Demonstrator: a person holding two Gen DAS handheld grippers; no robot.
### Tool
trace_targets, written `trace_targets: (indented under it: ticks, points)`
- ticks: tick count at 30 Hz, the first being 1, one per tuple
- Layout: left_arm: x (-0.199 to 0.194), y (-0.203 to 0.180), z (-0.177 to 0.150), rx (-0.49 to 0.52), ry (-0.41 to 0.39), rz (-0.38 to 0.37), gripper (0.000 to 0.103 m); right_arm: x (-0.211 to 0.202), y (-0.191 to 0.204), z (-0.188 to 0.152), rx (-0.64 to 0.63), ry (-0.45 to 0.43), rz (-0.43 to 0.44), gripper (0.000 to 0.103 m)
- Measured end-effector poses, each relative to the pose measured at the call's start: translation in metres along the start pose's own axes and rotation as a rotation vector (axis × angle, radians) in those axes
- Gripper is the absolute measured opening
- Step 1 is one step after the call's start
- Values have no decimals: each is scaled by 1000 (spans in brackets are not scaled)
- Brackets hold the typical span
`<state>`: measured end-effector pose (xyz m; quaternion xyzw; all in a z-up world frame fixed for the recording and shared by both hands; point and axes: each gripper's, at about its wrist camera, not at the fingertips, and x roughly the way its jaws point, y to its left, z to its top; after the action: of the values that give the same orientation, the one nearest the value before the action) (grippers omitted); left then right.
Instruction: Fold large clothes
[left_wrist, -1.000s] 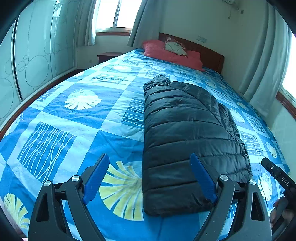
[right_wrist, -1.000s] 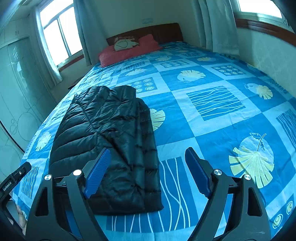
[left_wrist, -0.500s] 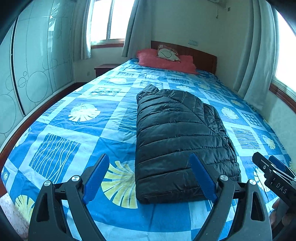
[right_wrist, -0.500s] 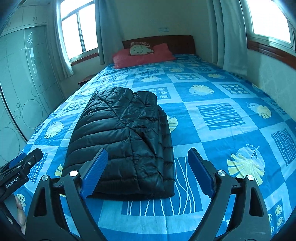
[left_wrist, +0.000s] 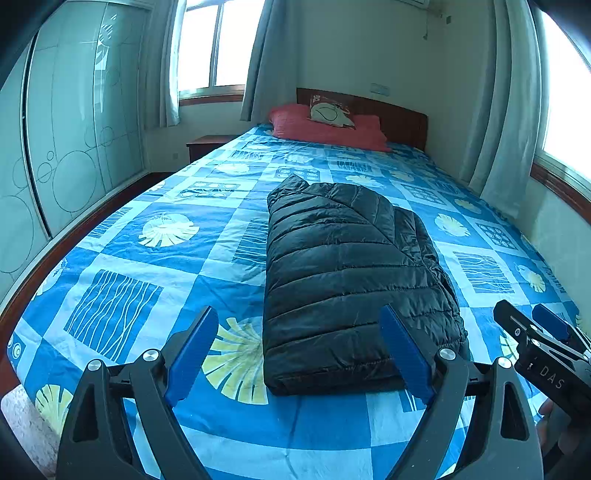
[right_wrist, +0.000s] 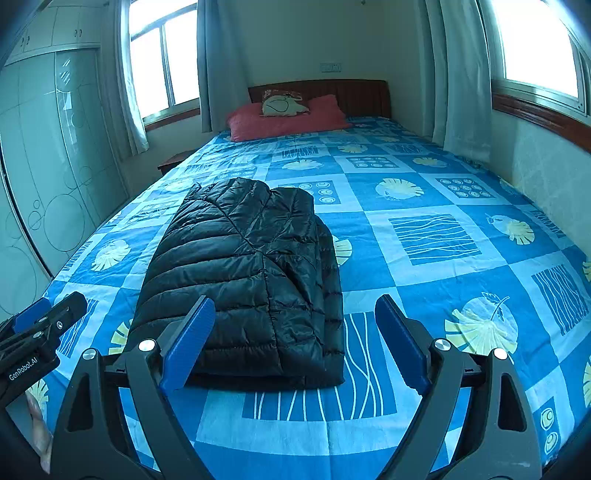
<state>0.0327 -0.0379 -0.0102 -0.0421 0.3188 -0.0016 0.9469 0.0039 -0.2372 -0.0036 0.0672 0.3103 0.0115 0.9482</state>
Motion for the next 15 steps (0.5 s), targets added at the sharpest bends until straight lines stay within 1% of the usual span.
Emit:
trace_targets:
  ticks: [15]
  points:
    - [-4,-1,-4,-7,-1,1,88,-3,3,-2,-7,-5,3,88]
